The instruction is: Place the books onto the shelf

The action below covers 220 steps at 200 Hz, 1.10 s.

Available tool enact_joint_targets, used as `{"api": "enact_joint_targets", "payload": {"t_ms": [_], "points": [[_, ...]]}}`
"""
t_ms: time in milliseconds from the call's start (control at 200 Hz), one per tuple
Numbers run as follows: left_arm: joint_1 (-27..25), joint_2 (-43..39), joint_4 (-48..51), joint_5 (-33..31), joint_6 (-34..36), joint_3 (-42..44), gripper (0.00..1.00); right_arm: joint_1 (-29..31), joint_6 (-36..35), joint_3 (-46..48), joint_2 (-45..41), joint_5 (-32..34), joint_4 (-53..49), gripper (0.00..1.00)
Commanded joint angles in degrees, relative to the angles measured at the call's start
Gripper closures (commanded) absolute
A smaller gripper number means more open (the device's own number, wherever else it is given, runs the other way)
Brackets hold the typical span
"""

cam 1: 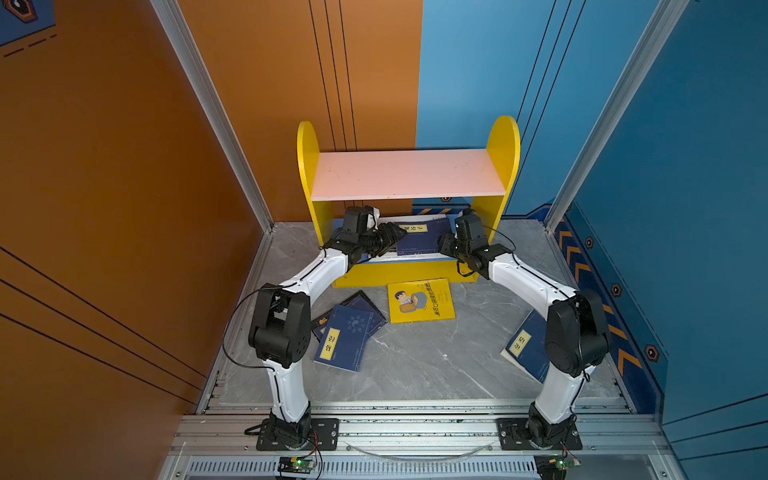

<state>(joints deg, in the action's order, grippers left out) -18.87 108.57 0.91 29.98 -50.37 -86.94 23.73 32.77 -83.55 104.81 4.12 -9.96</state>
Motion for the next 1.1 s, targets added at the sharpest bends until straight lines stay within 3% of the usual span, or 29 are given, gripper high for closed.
{"api": "enact_joint_targets", "payload": {"t_ms": [0,416,646,1097], "points": [[-0.37,1.17,-0.68,0.39,0.11,-2.1,0.38,0.71,-1.61,-0.83,0.53,-0.78,-1.46,0.41],[0.11,1.11,-1.36,-0.24,-0.52,-1.75,0.38,1.37,-3.73,-2.36,0.83,1.12,-3.21,0.39],[0.49,0.35,-0.5,-1.79,0.13,-1.34,0.31,0.55,-3.95,-2.64,1.06,2.65,-3.84,0.32],[0.94,-10.76,3.02,-7.28,7.44,5.3,0.23,-0.15,-4.47,-2.42,-2.63,4.79,-5.38,0.21]]}}
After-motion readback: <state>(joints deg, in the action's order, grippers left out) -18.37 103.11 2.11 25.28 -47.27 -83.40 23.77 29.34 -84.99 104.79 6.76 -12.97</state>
